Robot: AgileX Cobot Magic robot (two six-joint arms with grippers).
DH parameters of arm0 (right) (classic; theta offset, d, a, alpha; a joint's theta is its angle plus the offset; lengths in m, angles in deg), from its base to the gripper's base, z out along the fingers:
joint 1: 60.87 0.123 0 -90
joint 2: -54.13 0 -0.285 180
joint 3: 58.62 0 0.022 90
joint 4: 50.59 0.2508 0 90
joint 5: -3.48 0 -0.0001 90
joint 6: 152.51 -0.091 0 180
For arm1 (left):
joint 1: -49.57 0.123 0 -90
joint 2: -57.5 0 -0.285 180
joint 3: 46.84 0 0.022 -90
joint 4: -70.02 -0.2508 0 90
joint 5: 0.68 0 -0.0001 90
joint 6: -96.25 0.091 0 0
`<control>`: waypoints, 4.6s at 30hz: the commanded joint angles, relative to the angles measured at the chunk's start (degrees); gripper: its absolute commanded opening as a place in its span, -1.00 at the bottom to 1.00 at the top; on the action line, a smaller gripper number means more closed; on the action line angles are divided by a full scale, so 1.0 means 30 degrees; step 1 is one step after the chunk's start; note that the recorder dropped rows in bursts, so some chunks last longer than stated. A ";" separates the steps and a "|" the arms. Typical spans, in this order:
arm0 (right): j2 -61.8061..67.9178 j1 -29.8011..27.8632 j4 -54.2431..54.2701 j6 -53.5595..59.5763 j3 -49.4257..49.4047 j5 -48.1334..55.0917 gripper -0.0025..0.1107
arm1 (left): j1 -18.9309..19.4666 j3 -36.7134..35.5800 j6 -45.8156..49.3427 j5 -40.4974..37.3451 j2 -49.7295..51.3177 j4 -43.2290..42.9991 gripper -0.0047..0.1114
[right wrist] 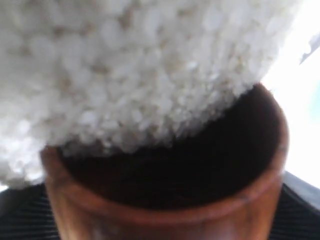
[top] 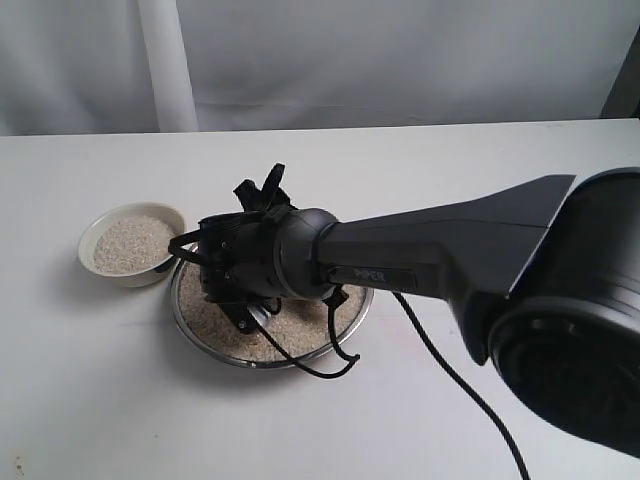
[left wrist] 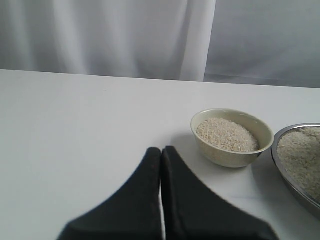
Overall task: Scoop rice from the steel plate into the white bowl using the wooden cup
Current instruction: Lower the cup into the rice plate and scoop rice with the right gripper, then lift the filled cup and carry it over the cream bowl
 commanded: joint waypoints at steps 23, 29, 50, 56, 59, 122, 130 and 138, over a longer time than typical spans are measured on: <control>-0.0542 0.0455 0.4660 0.0281 -0.0013 -0.0990 -0.96 | -0.0123 -0.0015 -0.0035 0.0154 0.0007 0.0024 -0.92; -0.0542 0.0498 0.5121 0.0281 -0.0013 -0.1140 -0.96 | -0.0123 -0.0015 -0.0035 0.0154 0.0007 0.0024 -0.92; -0.1600 0.0039 0.9761 -0.1230 -0.0013 -0.1770 -0.96 | -0.0123 -0.0015 -0.0035 0.0154 0.0007 0.0024 -0.92; -0.1600 -0.0124 1.1580 -0.1230 -0.0013 -0.2365 -0.96 | -0.0123 -0.0015 -0.0035 0.0154 0.0007 0.0024 -0.92; -0.1600 -0.0159 1.2313 -0.1230 -0.0013 -0.2674 -0.96 | -0.0123 -0.0015 -0.0035 0.0154 0.0007 0.0024 -0.92; -0.5404 -0.3501 2.2291 -0.1395 -0.9224 -2.0743 -0.96 | -0.0123 -0.0015 -0.0035 0.0154 0.0007 0.0024 -0.92; -0.5448 -0.3427 2.1871 -0.1395 -0.8272 -2.0156 -0.96 | -0.0123 -0.0015 -0.0035 0.0154 0.0007 0.0024 -0.92; -0.5448 -0.2958 2.0227 -0.1350 -0.3230 -1.6069 -0.96 | -0.0123 -0.0015 -0.0035 0.0154 0.0007 0.0024 -0.92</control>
